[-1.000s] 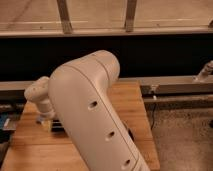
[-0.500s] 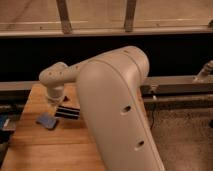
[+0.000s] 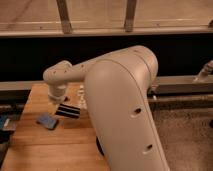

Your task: Place the eraser in the ceramic cup

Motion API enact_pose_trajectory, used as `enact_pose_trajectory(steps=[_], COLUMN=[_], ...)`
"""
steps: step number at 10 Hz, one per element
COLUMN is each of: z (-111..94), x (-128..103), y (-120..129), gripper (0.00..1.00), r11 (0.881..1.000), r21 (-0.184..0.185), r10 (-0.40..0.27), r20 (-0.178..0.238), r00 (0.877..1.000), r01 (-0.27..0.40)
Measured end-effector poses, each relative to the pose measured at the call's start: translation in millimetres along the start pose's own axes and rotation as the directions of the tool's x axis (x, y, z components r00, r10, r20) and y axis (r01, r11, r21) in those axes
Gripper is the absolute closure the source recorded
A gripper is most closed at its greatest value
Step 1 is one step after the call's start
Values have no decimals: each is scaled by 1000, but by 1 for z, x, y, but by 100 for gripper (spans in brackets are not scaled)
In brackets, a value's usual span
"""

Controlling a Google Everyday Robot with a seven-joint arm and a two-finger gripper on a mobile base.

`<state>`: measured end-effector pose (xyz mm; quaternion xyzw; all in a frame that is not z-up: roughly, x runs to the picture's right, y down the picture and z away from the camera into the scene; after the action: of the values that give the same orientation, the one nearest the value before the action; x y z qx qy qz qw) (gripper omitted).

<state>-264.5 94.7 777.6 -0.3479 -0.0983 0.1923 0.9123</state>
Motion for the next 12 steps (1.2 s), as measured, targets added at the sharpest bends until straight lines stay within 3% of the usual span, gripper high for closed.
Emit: enact_pose_trajectory(steps=[3, 6, 9, 12], z=[-48, -124, -187, -224], x=[5, 11, 58, 111], y=[-30, -65, -88, -82], gripper=[100, 100, 100, 100], r11=[992, 963, 901, 834], r21=[109, 231, 336, 381], r10=[53, 120, 221, 298], r20=[45, 107, 191, 295], r00=[998, 987, 956, 908], r01=[-57, -142, -275, -398])
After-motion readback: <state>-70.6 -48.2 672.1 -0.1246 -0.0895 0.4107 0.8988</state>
